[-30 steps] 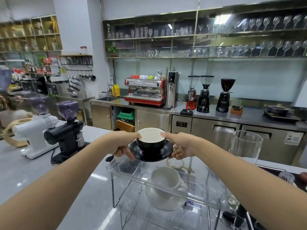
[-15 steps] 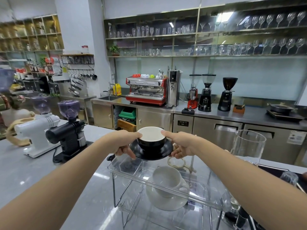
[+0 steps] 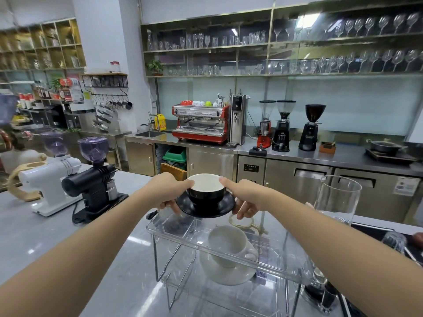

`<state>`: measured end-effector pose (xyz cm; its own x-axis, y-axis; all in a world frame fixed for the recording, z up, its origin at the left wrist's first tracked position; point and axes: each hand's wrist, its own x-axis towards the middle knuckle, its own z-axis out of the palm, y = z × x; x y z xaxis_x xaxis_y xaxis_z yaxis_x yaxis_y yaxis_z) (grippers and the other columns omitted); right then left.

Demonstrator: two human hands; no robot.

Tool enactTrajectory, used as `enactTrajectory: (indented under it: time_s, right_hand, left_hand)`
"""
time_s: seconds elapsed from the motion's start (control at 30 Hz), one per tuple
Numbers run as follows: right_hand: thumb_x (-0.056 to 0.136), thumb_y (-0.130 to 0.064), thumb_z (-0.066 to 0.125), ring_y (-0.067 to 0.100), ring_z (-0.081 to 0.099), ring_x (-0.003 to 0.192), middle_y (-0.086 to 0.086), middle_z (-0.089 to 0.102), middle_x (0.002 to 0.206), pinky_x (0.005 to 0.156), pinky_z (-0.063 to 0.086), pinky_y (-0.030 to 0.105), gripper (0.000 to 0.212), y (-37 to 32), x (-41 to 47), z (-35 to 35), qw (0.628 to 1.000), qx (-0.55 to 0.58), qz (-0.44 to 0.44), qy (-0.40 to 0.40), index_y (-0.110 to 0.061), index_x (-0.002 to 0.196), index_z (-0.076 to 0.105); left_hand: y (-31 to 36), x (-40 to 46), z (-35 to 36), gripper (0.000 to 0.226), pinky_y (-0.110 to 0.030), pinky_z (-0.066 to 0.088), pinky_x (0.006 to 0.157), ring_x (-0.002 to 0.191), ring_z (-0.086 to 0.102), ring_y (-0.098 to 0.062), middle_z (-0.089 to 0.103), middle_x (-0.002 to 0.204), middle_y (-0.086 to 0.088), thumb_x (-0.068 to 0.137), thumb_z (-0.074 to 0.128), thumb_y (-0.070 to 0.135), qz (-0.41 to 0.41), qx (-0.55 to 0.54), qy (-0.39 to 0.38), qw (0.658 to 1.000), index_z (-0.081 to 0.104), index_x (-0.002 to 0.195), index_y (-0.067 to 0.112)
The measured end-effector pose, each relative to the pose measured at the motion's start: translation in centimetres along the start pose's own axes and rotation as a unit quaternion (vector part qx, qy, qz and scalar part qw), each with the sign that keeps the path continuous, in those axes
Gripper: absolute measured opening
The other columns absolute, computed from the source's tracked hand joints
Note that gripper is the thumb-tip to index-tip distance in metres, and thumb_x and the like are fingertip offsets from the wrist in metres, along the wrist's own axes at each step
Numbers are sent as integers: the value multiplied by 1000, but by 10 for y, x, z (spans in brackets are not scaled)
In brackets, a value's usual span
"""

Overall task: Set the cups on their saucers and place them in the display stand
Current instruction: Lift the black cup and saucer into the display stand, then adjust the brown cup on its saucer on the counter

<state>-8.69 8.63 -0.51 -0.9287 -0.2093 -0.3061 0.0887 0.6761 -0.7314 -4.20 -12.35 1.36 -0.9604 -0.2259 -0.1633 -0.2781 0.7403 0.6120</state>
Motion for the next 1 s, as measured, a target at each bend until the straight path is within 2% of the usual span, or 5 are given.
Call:
enactTrajectory:
  time_s: [0.23, 0.53, 0.67, 0.77, 1.0]
  right_hand:
    - [94, -63, 41, 27, 74, 63, 17, 72, 91, 56, 60, 30, 74, -1, -18, -11, 990, -99, -48, 92, 3, 125, 52]
    - [89, -50, 58, 20, 59, 105, 2, 60, 120, 89, 52, 41, 51, 25, -82, -36, 904, -233, -210, 289, -17, 128, 54]
    - [93, -49, 53, 21, 51, 125, 1, 54, 135, 102, 42, 37, 54, 54, -109, -45, 850, -299, -260, 348, -16, 136, 50]
    - [96, -59, 40, 24, 28, 148, 6, 36, 157, 120, 24, 42, 69, 80, -125, -52, 821, -348, -252, 375, -16, 150, 36]
    - [96, -66, 23, 18, -12, 153, 1, -2, 167, 125, 4, 46, 77, 146, -167, -68, 810, -378, -186, 408, -25, 158, 5]
  left_hand:
    - [5, -12, 1, 60, -22, 37, 48, 49, 48, -17, 52, 54, -3, 97, 48, 54, 106, 124, 164, 973, 54, 60, 7]
    - [47, -54, 44, 42, -37, 39, 78, 82, 58, -22, 62, 80, 4, 88, 49, 54, 361, 176, 319, 858, 68, 83, 18]
    - [66, -70, 72, 54, -41, 30, 104, 114, 58, -23, 69, 111, 2, 88, 38, 58, 418, 167, 308, 838, 72, 99, 19]
    - [77, -83, 93, 58, -46, 10, 125, 148, 35, -22, 54, 149, 0, 95, 34, 59, 446, 174, 288, 830, 65, 127, 22]
    - [106, -105, 150, 72, -48, -5, 126, 157, -6, -20, 13, 170, -2, 98, 24, 64, 467, 189, 242, 829, 27, 159, 26]
